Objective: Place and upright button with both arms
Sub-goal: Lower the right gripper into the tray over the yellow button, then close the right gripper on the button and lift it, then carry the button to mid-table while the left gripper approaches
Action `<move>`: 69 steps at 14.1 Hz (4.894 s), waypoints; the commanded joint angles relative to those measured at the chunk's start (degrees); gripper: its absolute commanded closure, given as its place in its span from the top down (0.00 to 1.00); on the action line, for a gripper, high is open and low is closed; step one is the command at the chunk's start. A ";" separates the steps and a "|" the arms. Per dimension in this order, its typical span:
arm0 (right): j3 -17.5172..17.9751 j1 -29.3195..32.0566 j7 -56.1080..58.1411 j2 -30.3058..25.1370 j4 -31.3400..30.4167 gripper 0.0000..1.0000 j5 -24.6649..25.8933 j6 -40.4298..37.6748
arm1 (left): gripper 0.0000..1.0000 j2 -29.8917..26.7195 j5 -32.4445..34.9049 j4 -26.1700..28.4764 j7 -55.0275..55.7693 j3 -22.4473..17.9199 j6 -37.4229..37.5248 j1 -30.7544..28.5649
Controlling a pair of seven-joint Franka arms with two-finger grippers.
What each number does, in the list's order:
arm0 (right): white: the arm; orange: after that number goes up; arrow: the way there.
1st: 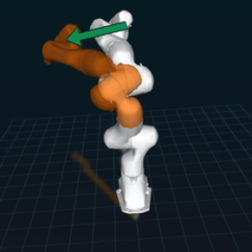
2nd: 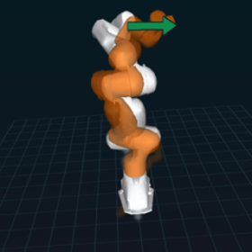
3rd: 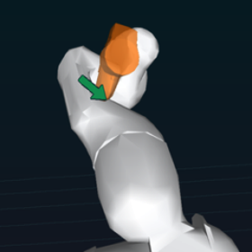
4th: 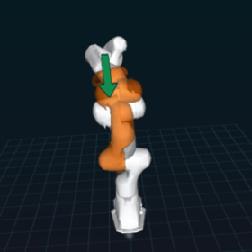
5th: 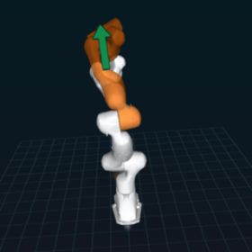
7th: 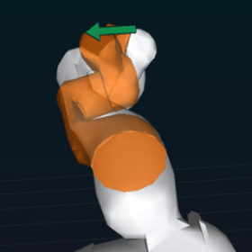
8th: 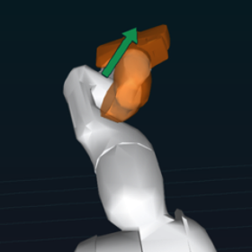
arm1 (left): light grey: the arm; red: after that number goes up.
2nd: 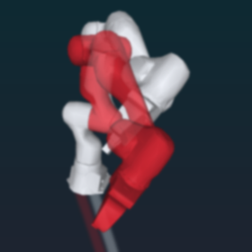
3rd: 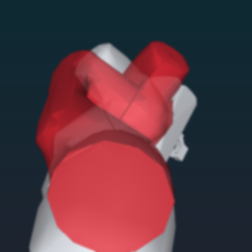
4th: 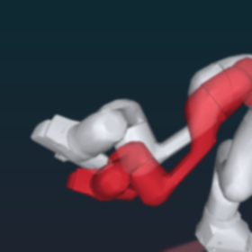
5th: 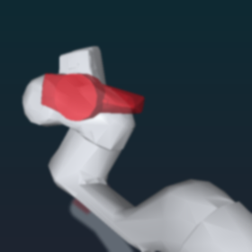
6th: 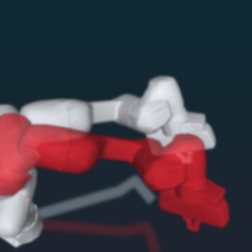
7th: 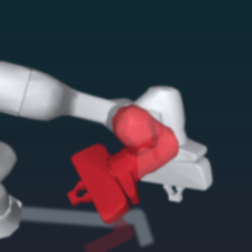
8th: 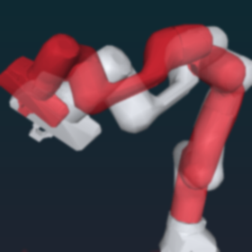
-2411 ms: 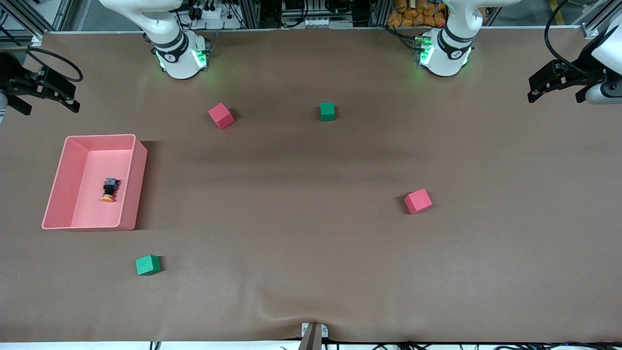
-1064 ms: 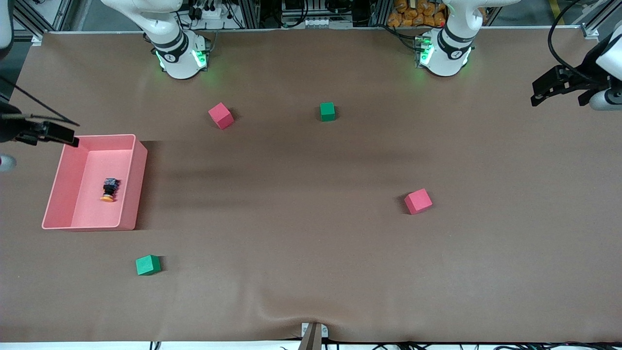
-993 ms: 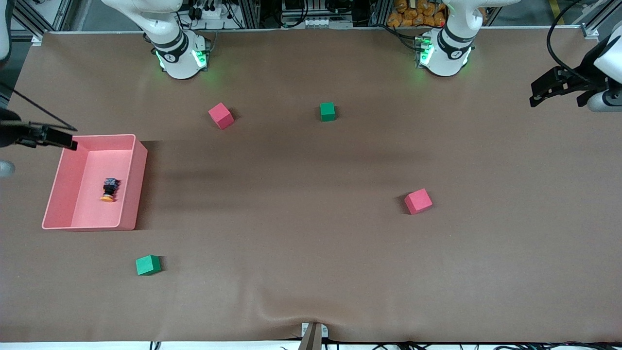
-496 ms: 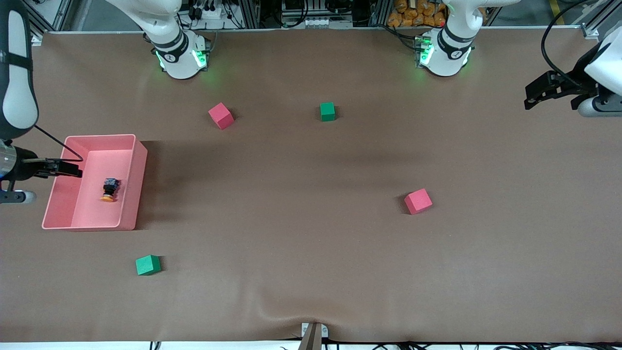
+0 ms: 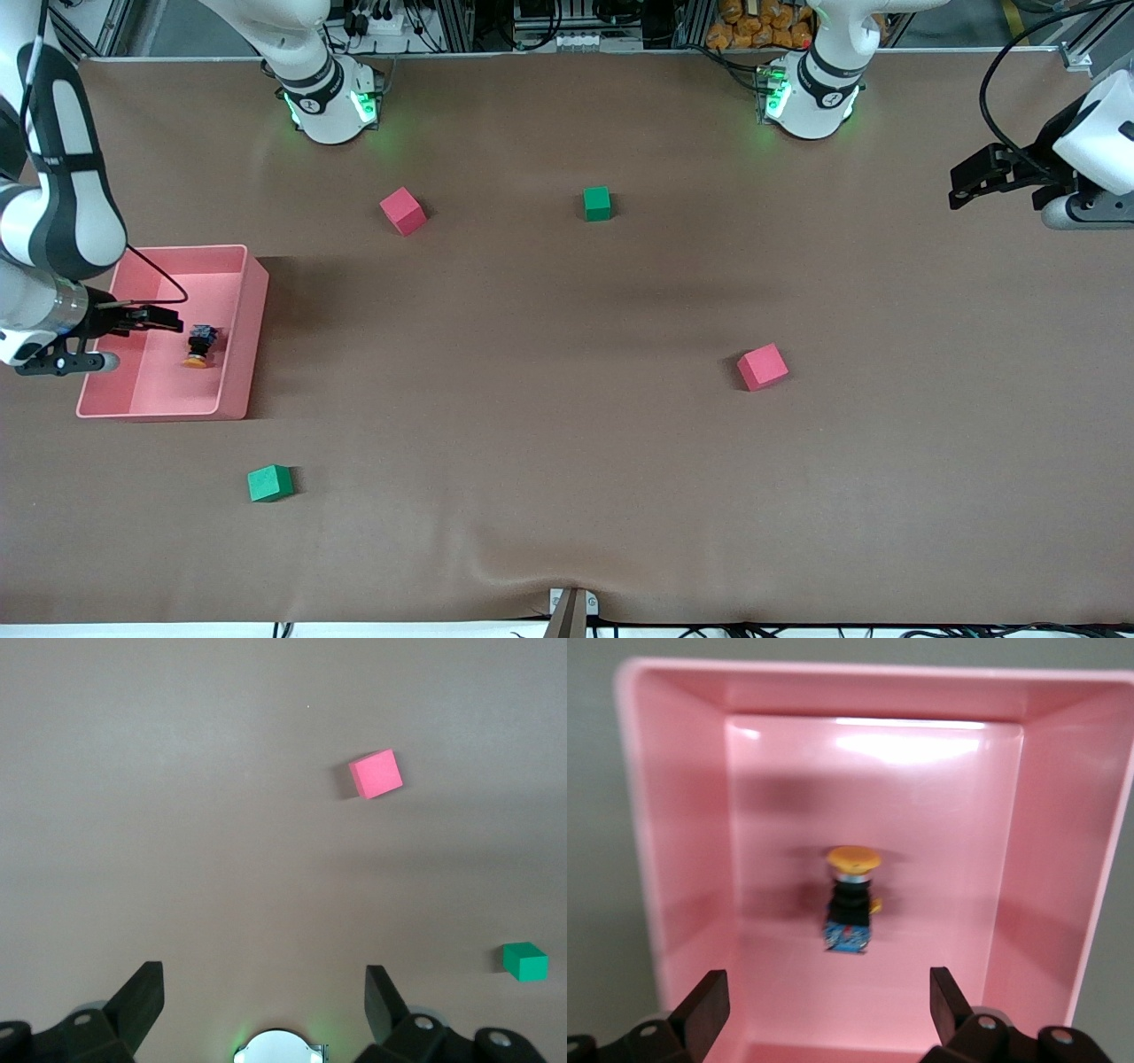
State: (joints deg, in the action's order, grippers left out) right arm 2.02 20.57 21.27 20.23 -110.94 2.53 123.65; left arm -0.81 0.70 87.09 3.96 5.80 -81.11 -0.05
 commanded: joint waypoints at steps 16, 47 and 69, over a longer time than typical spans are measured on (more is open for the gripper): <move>1.15 2.72 2.20 9.13 -4.28 0.74 -1.21 15.04 | 1.00 1.77 -0.08 -0.43 -0.53 1.32 -0.71 -0.30; 1.85 -44.88 -46.31 18.42 33.69 0.00 -19.14 -4.95 | 1.00 7.04 5.54 -0.17 0.96 3.07 -5.72 0.84; 0.97 -61.98 -50.10 30.32 38.25 1.00 -15.98 7.05 | 1.00 15.38 -5.53 4.40 0.96 7.12 -5.02 3.83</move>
State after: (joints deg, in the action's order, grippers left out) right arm 2.67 -43.08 -27.47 51.73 -74.81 -14.57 132.23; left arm 13.26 -3.95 92.66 4.53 12.77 -86.39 3.15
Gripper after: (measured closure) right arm 0.013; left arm 0.000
